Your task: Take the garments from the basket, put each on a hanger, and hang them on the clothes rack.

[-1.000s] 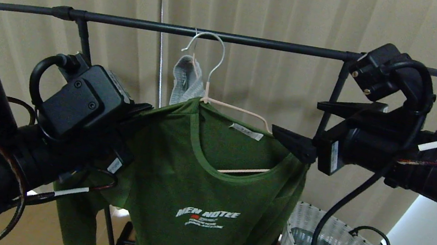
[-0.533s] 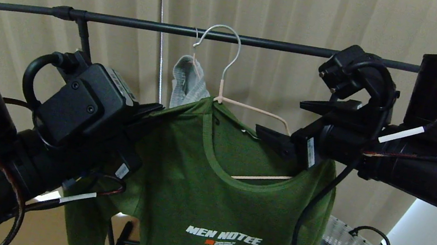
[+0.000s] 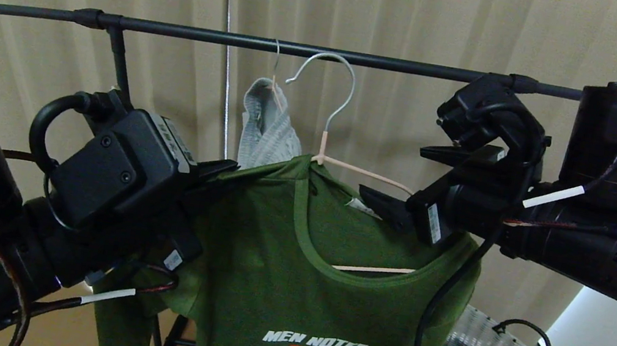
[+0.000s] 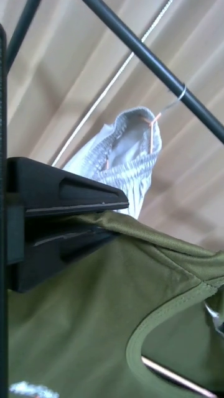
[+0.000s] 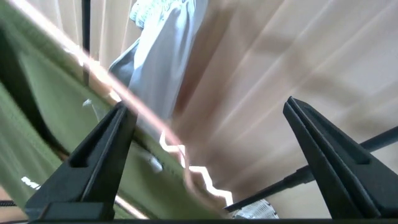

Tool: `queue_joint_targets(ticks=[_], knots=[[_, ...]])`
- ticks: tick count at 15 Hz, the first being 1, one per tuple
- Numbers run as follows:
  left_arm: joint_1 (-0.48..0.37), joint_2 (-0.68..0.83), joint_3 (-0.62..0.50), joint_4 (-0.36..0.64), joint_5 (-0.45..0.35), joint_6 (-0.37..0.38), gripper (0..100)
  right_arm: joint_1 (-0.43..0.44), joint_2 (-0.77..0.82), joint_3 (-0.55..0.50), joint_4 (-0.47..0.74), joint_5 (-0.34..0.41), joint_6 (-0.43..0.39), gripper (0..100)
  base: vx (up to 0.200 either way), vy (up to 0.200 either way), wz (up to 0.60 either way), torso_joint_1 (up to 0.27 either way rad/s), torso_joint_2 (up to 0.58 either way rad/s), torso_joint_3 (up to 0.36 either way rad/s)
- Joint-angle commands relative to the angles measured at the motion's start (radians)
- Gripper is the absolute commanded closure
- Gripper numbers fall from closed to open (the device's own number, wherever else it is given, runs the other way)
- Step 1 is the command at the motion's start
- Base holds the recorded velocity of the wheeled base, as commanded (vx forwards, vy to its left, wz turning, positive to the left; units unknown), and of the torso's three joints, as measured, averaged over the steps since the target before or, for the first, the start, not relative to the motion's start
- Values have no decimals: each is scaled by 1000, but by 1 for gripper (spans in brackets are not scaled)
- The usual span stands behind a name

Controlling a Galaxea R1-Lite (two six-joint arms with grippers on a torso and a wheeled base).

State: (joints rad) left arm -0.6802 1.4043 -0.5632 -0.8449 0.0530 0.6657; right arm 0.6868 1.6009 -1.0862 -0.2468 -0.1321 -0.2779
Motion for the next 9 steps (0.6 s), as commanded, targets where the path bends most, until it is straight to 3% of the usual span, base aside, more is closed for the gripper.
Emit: queue_joint_targets(ticks=[1,3,4,9], knots=[[1,-10,8,0,-7,0,100,2,1,2,0,0,-6,0,0,0,0,0,0,0],[1,-18,8,0,-8,0,100,0,2,6,1,2,-7,0,0,0,0,0,0,0],[1,-18,8,0,-8,0,100,0,2,12,0,2,-7,100,0,0,0,0,0,0],[1,-25,14,0,-8,0,100,0,1,26,-3,2,-6,100,0,0,0,0,0,0]])
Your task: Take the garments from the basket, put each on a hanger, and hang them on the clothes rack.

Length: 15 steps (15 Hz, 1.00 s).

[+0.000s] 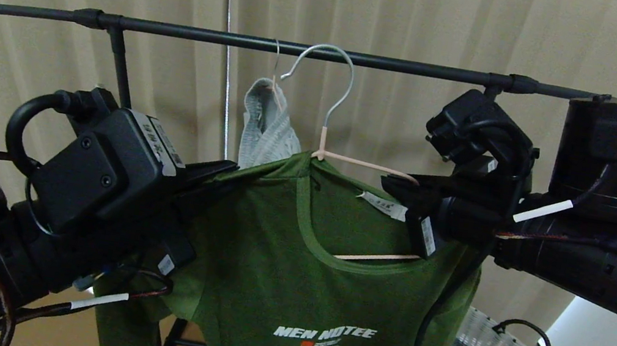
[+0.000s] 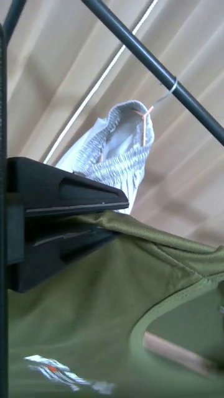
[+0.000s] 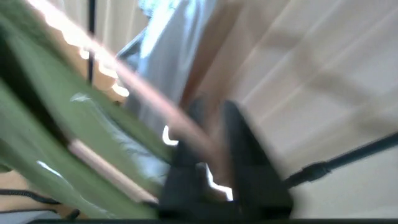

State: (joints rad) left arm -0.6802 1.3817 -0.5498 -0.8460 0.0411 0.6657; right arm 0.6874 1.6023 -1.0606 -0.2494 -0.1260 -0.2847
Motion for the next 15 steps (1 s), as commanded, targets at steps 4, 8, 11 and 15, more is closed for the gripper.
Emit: queue_joint_targets(ticks=[4,8,11,15], knots=[[4,-3,2,1,3,0,100,0,-9,1,-2,-4,2,100,0,0,0,0,0,0],[7,-21,10,2,3,-18,0,0,-32,19,-7,-4,2,100,0,0,0,0,0,0],[18,-32,21,2,3,-135,0,-8,-56,30,-7,-41,4,100,0,0,0,0,0,0],[44,-85,82,4,2,-198,0,-82,-134,91,-5,-55,5,100,0,0,0,0,0,0]])
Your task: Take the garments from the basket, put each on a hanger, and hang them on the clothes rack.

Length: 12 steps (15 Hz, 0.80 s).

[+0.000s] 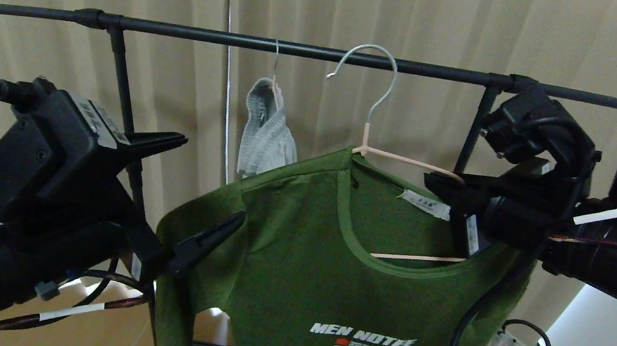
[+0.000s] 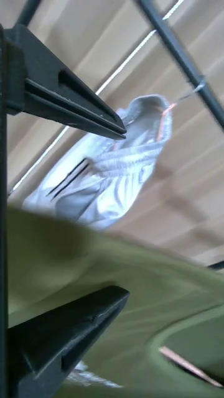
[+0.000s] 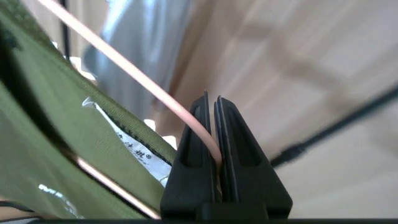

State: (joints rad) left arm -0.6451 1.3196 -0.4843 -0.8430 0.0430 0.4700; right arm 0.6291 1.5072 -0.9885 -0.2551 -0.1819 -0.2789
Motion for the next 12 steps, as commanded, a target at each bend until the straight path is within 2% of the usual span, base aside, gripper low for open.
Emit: queue_joint_targets(ticks=[1,4,5,7,11,12], knots=[[19,-28,30,-1,0,-14,0,-39,-47,25,-1,1,0,100,0,0,0,0,0,0],[59,-54,101,-1,-2,-50,0,-88,-73,42,-1,2,0,100,0,0,0,0,0,0],[62,-71,165,-1,-22,-73,0,-111,-81,51,-3,4,9,100,0,0,0,0,0,0],[64,-71,222,-1,-52,-96,0,-114,-93,60,-29,6,37,100,0,0,0,0,0,0],[62,-16,216,-1,-57,-133,0,-111,-134,91,-75,19,41,100,0,0,0,0,0,0],[64,9,205,-1,-57,-133,0,-111,-145,90,-78,50,43,100,0,0,0,0,0,0]])
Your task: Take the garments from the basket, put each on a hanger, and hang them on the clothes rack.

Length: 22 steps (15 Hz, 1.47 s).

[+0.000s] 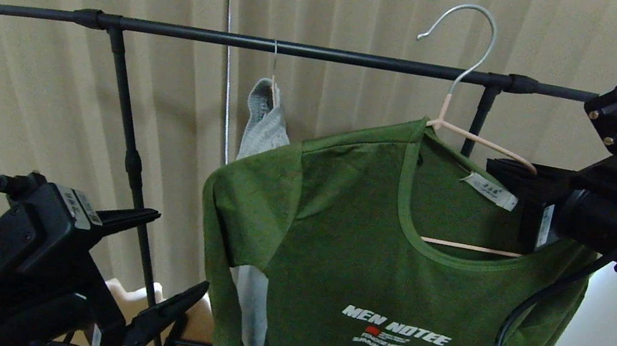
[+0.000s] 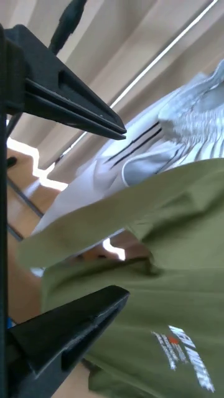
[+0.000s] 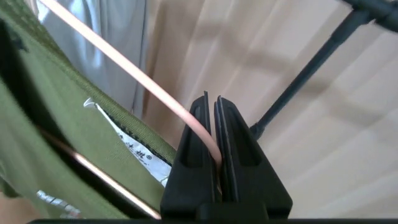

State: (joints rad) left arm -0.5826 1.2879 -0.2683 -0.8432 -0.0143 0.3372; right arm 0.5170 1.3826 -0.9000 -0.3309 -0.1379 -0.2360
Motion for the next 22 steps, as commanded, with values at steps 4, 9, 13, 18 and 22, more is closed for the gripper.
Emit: queue_joint_targets(ticks=[4,9,13,18,22], knots=[[43,105,-55,0,0,0,0,8,-56,15,-5,64,3,100,0,0,0,0,0,0],[58,116,-48,0,0,2,0,31,-57,13,-4,63,0,100,0,0,0,0,0,0],[61,108,-46,-2,2,2,100,31,-56,15,-4,57,0,100,0,0,0,0,0,0],[196,54,57,-2,0,9,100,-34,-60,21,-4,49,-2,100,0,0,0,0,0,0],[199,33,72,-2,-1,3,100,-34,-56,29,-2,49,-2,100,0,0,0,0,0,0]])
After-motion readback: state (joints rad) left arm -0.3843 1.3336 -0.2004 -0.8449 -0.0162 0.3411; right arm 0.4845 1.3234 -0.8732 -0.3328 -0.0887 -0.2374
